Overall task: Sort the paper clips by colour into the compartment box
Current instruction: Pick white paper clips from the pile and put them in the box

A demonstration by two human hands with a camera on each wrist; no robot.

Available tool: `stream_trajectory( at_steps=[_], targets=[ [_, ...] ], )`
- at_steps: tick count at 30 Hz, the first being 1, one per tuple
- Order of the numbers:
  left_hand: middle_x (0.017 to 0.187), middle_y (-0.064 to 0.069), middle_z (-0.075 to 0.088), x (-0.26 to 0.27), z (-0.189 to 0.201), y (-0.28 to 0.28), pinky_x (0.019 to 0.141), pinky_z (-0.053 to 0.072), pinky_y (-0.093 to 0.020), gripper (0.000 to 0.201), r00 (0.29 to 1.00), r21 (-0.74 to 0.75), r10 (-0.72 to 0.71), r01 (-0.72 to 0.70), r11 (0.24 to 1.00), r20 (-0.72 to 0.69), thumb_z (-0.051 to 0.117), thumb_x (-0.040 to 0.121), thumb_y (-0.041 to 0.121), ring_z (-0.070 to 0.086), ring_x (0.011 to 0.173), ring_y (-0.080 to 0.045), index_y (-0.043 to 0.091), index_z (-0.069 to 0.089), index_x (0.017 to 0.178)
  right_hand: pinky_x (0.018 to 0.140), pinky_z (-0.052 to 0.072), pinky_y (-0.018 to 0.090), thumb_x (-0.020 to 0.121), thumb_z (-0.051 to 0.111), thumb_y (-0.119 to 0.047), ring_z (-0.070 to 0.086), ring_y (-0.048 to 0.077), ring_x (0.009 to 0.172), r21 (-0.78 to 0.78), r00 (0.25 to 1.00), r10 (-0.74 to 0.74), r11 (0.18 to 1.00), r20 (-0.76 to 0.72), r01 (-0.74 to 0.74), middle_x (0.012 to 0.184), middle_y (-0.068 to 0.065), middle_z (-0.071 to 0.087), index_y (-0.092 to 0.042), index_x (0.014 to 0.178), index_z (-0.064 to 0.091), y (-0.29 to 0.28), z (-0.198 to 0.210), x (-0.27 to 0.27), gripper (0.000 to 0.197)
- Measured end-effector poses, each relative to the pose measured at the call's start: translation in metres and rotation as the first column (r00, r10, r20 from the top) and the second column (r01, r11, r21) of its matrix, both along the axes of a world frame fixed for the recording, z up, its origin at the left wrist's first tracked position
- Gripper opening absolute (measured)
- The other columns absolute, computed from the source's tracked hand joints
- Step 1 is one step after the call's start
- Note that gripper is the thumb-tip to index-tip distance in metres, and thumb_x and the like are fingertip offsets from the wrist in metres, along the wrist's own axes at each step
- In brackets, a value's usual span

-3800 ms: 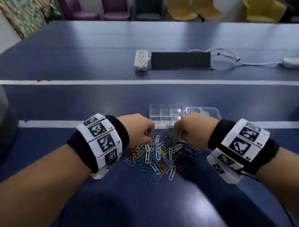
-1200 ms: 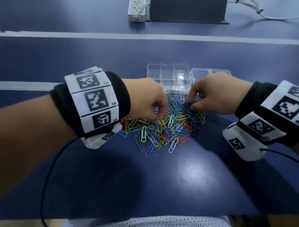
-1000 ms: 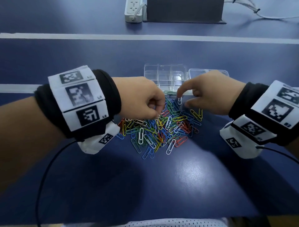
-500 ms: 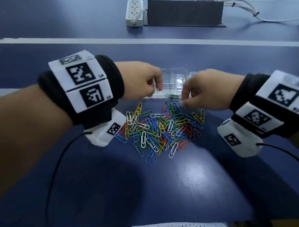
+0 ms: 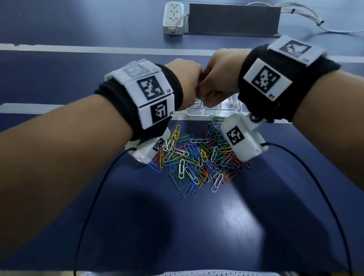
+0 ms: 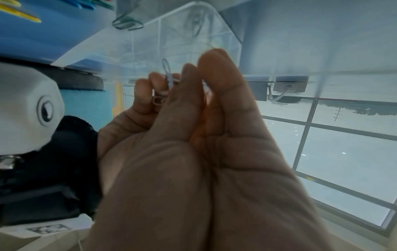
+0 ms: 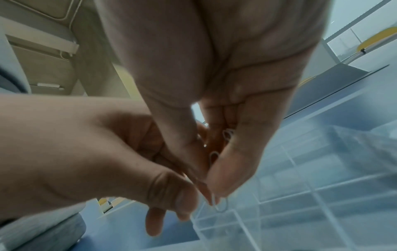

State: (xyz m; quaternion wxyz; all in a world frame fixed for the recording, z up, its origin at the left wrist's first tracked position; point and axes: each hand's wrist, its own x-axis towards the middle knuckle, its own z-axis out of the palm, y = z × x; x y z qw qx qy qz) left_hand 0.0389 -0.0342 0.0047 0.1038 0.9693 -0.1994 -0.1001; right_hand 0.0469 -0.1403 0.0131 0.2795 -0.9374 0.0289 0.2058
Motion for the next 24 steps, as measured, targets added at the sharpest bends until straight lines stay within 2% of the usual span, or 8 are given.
stream_trajectory(
  at_steps=[3, 6, 12, 14, 16, 18, 20, 24],
  targets=[
    [0.114, -0.011, 0.065, -0.002, 0.004, 0.003, 0.082, 0.05, -0.033, 0.047, 0.998, -0.052, 0.033, -0.035, 0.998, -0.051, 0.063, 0.08, 0.007, 0.063, 0.101, -0.03, 0.012, 0.051, 0.125, 0.084, 0.055, 0.028, 0.075, 0.069, -0.018, 0.07, 0.011, 0.072, -0.029, 0.999, -0.029, 0.999, 0.025, 0.03, 0.076, 0.004, 0.074, -0.01, 0.079, 0.072, 0.005, 0.003, -0.003, 0.01],
    [0.118, -0.007, 0.064, -0.004, 0.007, 0.006, 0.085, 0.049, -0.034, 0.062, 0.995, -0.104, 0.041, -0.05, 0.993, -0.085, 0.065, 0.079, 0.007, 0.062, 0.105, -0.027, 0.019, 0.043, 0.135, 0.09, 0.055, 0.037, 0.074, 0.072, -0.019, 0.072, 0.016, 0.087, 0.011, 0.998, -0.061, 0.998, 0.02, 0.06, 0.09, 0.007, 0.076, -0.007, 0.095, 0.073, 0.005, 0.003, -0.003, 0.024],
    [0.119, -0.005, 0.065, -0.004, 0.008, 0.009, 0.081, 0.045, -0.03, 0.062, 0.998, -0.102, 0.039, -0.043, 0.994, -0.044, 0.066, 0.08, 0.008, 0.061, 0.106, -0.026, 0.02, 0.043, 0.136, 0.085, 0.057, 0.041, 0.078, 0.07, -0.011, 0.073, 0.026, 0.084, 0.137, 0.993, -0.119, 0.984, 0.0, 0.118, 0.088, 0.015, 0.074, 0.002, 0.097, 0.069, 0.006, 0.005, -0.008, 0.024],
    [0.116, -0.005, 0.066, -0.004, 0.007, 0.012, 0.084, 0.048, -0.032, 0.06, 0.998, -0.114, 0.038, -0.043, 0.993, -0.044, 0.065, 0.08, 0.007, 0.062, 0.099, -0.025, 0.02, 0.044, 0.135, 0.085, 0.057, 0.041, 0.08, 0.068, -0.01, 0.072, 0.028, 0.086, 0.146, 0.993, -0.121, 0.982, 0.008, 0.119, 0.091, 0.017, 0.073, 0.003, 0.099, 0.068, 0.006, 0.007, -0.009, 0.023],
    [0.109, -0.003, 0.069, -0.003, 0.005, 0.016, 0.081, 0.047, -0.03, 0.057, 0.998, -0.13, 0.042, -0.048, 0.99, -0.049, 0.064, 0.081, 0.008, 0.059, 0.081, -0.018, 0.021, 0.045, 0.134, 0.085, 0.057, 0.041, 0.08, 0.067, -0.01, 0.073, 0.027, 0.085, 0.131, 0.993, -0.114, 0.985, 0.031, 0.11, 0.091, 0.016, 0.074, 0.001, 0.098, 0.07, 0.005, 0.01, -0.011, 0.021],
    [0.102, 0.0, 0.071, -0.004, 0.002, 0.023, 0.079, 0.044, -0.026, 0.052, 0.998, -0.148, 0.045, -0.051, 0.988, -0.042, 0.065, 0.082, 0.012, 0.052, 0.064, -0.009, 0.02, 0.048, 0.13, 0.086, 0.057, 0.041, 0.077, 0.068, -0.013, 0.073, 0.025, 0.086, 0.028, 0.995, -0.052, 0.998, 0.081, 0.05, 0.087, 0.011, 0.076, -0.006, 0.092, 0.074, 0.001, 0.013, -0.014, 0.018],
    [0.094, 0.002, 0.07, -0.006, 0.0, 0.029, 0.077, 0.042, -0.024, 0.04, 0.999, -0.147, 0.038, -0.041, 0.988, -0.024, 0.067, 0.081, 0.02, 0.047, 0.058, -0.001, 0.019, 0.056, 0.119, 0.083, 0.058, 0.038, 0.076, 0.069, -0.014, 0.073, 0.022, 0.081, -0.026, 0.995, -0.01, 1.0, 0.101, 0.012, 0.081, 0.008, 0.076, -0.012, 0.086, 0.075, -0.005, 0.016, -0.019, 0.013],
    [0.069, 0.011, 0.056, -0.017, 0.0, 0.036, 0.067, 0.034, -0.021, 0.017, 0.998, -0.053, -0.045, 0.044, 0.998, -0.032, 0.067, 0.079, 0.033, 0.048, 0.06, -0.007, 0.022, 0.067, 0.093, 0.071, 0.052, 0.017, 0.08, 0.063, -0.018, 0.066, 0.007, 0.057, -0.11, 0.986, 0.12, 0.988, 0.112, -0.108, 0.072, 0.002, 0.073, -0.019, 0.085, 0.075, -0.017, 0.016, -0.034, 0.012]
  ],
)
